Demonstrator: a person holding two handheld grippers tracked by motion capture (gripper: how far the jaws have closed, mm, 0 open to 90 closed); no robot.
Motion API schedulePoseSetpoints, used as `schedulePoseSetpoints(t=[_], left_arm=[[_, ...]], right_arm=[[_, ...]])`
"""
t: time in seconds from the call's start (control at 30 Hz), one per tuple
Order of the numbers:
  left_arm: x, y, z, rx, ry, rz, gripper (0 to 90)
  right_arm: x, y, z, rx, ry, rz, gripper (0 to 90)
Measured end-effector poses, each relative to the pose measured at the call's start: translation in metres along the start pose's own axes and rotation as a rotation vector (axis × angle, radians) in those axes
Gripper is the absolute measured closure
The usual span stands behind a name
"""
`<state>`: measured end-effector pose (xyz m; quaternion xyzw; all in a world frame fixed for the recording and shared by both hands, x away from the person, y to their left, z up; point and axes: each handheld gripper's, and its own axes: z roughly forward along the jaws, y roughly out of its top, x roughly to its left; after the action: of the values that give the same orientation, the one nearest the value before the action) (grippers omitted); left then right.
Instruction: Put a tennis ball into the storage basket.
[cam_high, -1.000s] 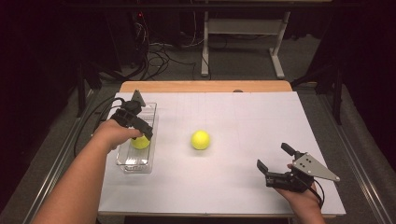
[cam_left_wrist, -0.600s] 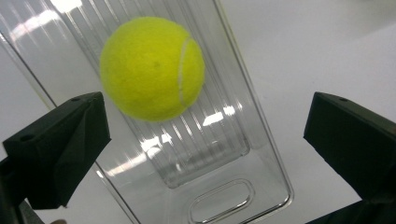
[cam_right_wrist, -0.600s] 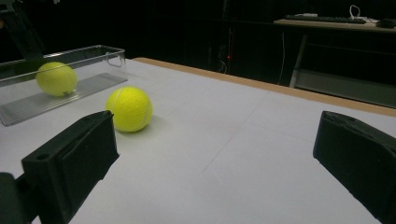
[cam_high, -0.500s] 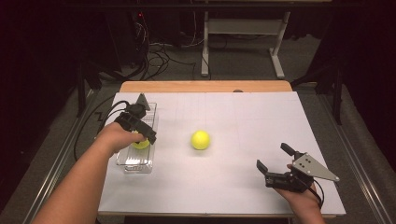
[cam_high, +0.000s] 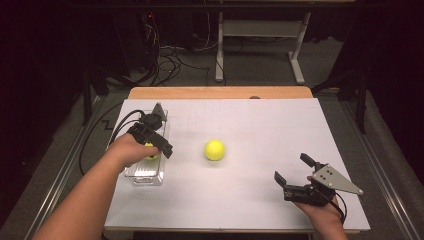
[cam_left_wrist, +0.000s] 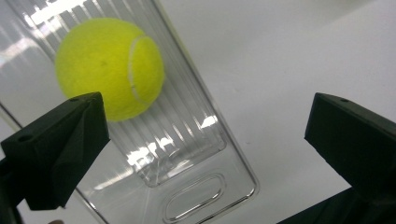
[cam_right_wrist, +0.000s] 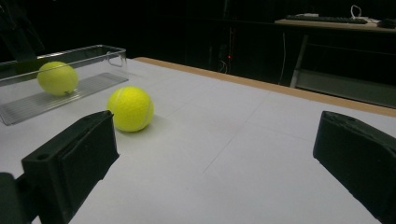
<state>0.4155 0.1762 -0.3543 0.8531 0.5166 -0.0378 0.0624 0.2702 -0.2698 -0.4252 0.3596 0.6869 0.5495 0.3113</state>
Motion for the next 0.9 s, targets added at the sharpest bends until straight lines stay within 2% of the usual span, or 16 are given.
schedulePoseSetpoints(t=[0.07, 0.5, 0.63, 0.7, 0.73, 0.9], left_arm=[[-0.006, 0.001, 0.001, 0.001, -0.004, 0.021, 0.6], [-0.032, 0.009, 0.001, 0.0, -0.017, 0.084, 0.6], [-0.049, 0.015, 0.0, -0.005, -0.022, 0.119, 0.6], [-0.051, 0.016, 0.0, -0.005, -0.025, 0.125, 0.6], [-0.058, 0.02, 0.0, -0.011, -0.027, 0.136, 0.6], [-0.07, 0.027, 0.003, -0.02, -0.041, 0.157, 0.6]], right_arm=[[0.0, 0.0, 0.0, 0.0, 0.0, 0.001, 0.1], [-0.001, 0.0, 0.003, 0.0, -0.002, 0.015, 0.1], [-0.003, 0.0, 0.005, 0.003, -0.006, 0.023, 0.1], [-0.003, -0.001, 0.005, 0.004, -0.004, 0.017, 0.1], [-0.002, -0.001, 0.005, 0.009, -0.003, 0.017, 0.1], [-0.003, -0.001, 0.004, 0.003, -0.005, 0.015, 0.1]])
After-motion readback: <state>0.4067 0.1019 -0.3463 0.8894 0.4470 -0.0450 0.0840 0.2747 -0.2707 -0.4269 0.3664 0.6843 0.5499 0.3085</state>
